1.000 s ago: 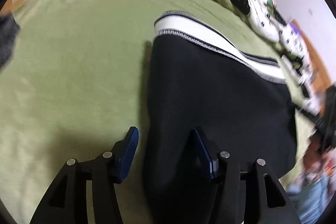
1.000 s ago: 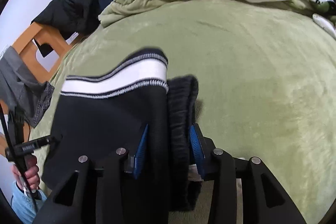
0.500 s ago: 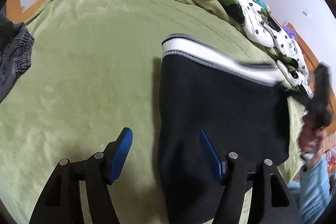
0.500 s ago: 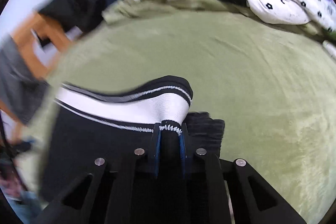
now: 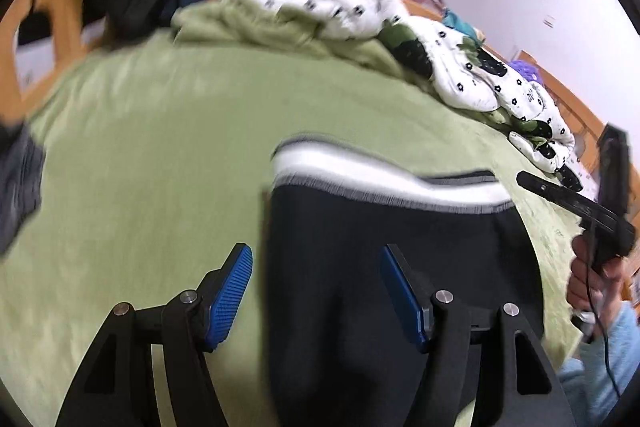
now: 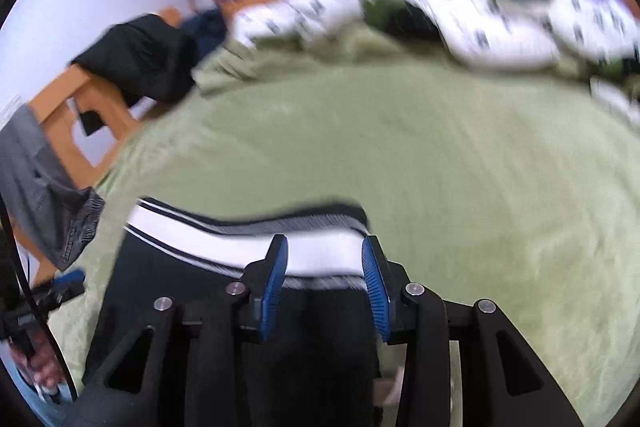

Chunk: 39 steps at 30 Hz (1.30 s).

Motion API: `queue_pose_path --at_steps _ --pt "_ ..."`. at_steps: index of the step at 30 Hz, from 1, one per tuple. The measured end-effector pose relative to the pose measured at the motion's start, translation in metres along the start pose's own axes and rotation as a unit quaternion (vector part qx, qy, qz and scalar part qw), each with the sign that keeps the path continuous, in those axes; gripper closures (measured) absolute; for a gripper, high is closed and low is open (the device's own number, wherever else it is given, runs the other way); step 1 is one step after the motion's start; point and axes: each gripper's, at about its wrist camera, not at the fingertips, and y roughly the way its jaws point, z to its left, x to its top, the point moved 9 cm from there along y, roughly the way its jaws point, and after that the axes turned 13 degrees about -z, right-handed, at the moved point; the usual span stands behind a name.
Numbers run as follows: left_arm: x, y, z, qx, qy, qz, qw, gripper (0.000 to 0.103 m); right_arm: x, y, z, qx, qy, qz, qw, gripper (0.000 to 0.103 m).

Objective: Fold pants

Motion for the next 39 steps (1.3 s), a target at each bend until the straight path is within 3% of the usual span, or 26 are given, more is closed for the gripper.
queue_pose_path --at_steps 4,6,7,8,10,17,20,22,27,31,34,39 --pt "0.025 0.046 -0.028 0.002 0.023 -0.018 0.9996 0.039 -0.020 0.035 0.013 0.001 -0.050 0.028 0.998 0.064" --pt "0.016 0.082 -0.030 0.031 0.040 0.013 0.9987 0.039 -0.042 0.061 0.004 -0.029 -0.095 0.054 0.994 0.066" --pt "0.009 0.097 -0.026 0.050 0.044 0.026 0.9974 0.039 -0.047 0.065 0.000 -0.038 -0.109 0.044 0.992 0.067" --pt "0.003 0.106 -0.023 0.060 0.045 0.035 0.9966 0.039 -0.046 0.065 -0.001 -0.033 -0.108 0.026 0.993 0.067" --pt "-0.010 0.117 -0.019 0.068 0.048 0.039 0.9957 0.038 -0.044 0.064 -0.006 -0.030 -0.097 0.039 0.994 0.067" --pt "-0.013 0.114 -0.017 0.064 0.043 0.028 0.9966 0.036 -0.042 0.067 -0.007 -0.028 -0.100 0.038 0.994 0.066" --pt "-0.013 0.114 -0.017 0.063 0.043 0.028 0.9967 0.036 -0.043 0.063 -0.001 -0.013 -0.095 0.043 0.994 0.061" --pt "-0.014 0.113 -0.017 0.058 0.038 0.027 0.9972 0.036 -0.042 0.062 0.005 -0.007 -0.102 0.049 0.994 0.050" --pt "-0.008 0.108 -0.014 0.047 0.028 0.027 0.9981 0.038 -0.035 0.056 0.016 -0.019 -0.132 0.040 0.990 0.046" --pt "0.008 0.100 -0.025 0.018 0.034 -0.004 0.9993 0.040 -0.025 0.058 0.001 -0.020 -0.073 0.018 0.997 0.046" --pt "0.001 0.117 -0.021 0.063 0.080 0.015 0.9947 0.040 -0.038 0.075 -0.013 -0.022 -0.047 0.055 0.997 0.045" --pt "-0.005 0.123 -0.019 0.073 0.087 0.005 0.9935 0.034 -0.043 0.080 -0.007 -0.015 -0.078 0.056 0.995 0.040"
